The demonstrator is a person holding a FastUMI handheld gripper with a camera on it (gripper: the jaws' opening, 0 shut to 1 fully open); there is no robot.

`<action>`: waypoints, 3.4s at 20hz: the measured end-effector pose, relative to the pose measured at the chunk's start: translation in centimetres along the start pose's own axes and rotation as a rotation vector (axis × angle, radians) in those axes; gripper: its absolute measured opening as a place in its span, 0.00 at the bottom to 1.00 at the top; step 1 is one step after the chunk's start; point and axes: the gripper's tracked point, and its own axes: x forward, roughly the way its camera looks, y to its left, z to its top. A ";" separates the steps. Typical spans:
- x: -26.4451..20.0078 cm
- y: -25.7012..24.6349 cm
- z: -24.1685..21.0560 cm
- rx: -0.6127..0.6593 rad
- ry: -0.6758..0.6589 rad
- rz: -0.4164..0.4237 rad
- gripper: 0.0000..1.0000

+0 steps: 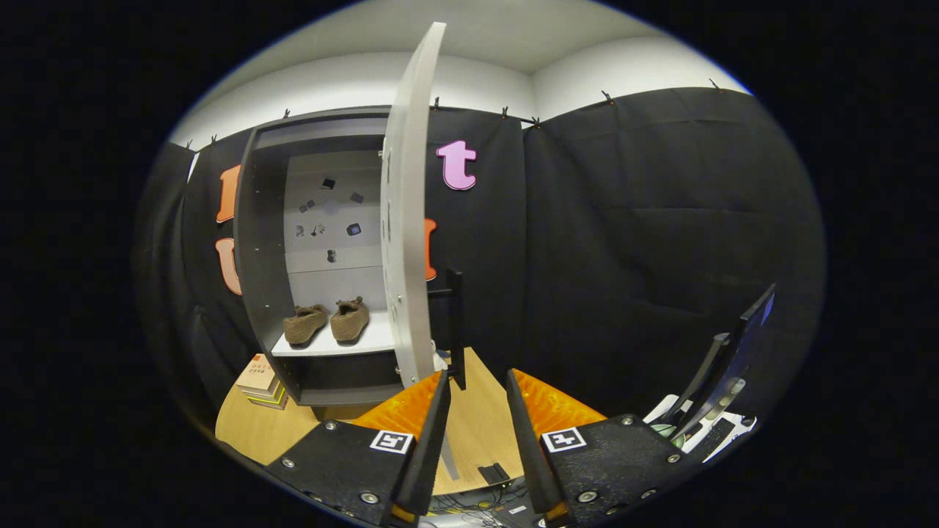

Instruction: Open the shoe cabinet door, grab the shoes and put them into the shoe cabinet, then close the shoe cabinet door.

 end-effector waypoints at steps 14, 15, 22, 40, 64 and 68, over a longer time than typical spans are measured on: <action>2.9 2.8 0.8 -0.027 -0.072 0.078 0.52; 2.6 3.3 0.8 -0.019 -0.073 0.098 0.51; 1.6 7.1 0.2 -0.010 -0.074 0.223 0.50; 1.1 18.2 -0.2 -0.052 -0.076 0.578 0.51; 5.2 35.3 0.4 -0.016 -0.048 0.885 0.62; 6.2 37.0 0.5 -0.018 -0.051 0.891 0.65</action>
